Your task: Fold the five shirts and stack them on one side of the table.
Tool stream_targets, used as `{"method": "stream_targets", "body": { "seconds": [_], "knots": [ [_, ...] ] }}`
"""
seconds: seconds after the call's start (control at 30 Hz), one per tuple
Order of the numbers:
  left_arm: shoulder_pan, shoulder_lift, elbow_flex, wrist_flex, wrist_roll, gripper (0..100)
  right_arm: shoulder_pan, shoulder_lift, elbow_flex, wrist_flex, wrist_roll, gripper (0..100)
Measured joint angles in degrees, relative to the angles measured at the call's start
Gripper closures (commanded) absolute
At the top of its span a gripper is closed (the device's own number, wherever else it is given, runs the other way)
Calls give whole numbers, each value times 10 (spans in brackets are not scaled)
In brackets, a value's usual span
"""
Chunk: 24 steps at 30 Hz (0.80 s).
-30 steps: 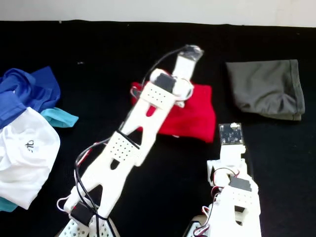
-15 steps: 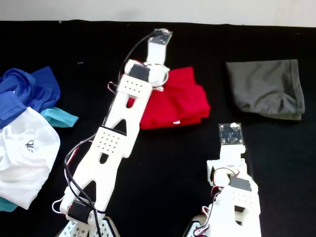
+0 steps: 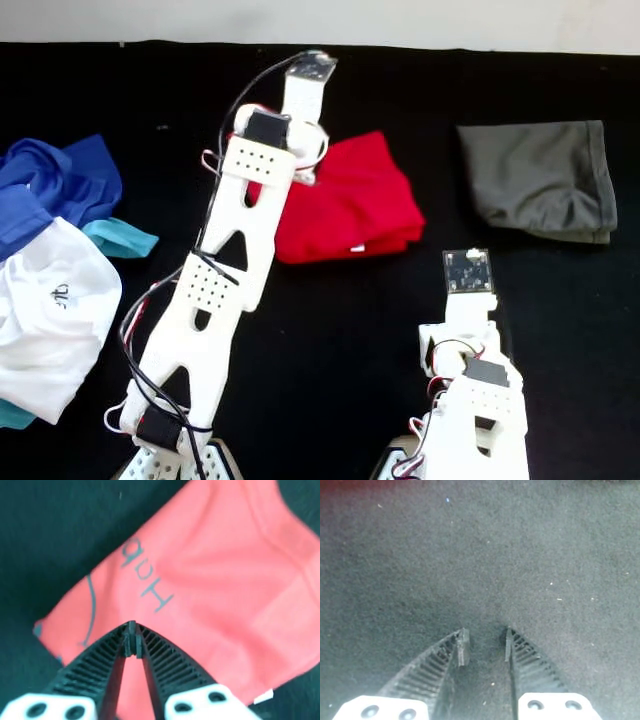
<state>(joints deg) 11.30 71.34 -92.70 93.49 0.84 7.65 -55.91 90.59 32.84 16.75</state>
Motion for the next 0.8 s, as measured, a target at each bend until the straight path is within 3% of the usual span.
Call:
{"method": "stream_targets", "body": {
  "seconds": [0.2, 0.33, 0.8],
  "knots": [
    [-40, 6, -1, 9, 0, 990, -4, 6, -193, 127, -47, 868],
    [-66, 41, -4, 11, 0, 990, -54, 52, -352, 186, -56, 868],
    [-100, 52, -4, 26, 0, 990, -193, 535, -754, 208, -56, 868]
  ]
}}
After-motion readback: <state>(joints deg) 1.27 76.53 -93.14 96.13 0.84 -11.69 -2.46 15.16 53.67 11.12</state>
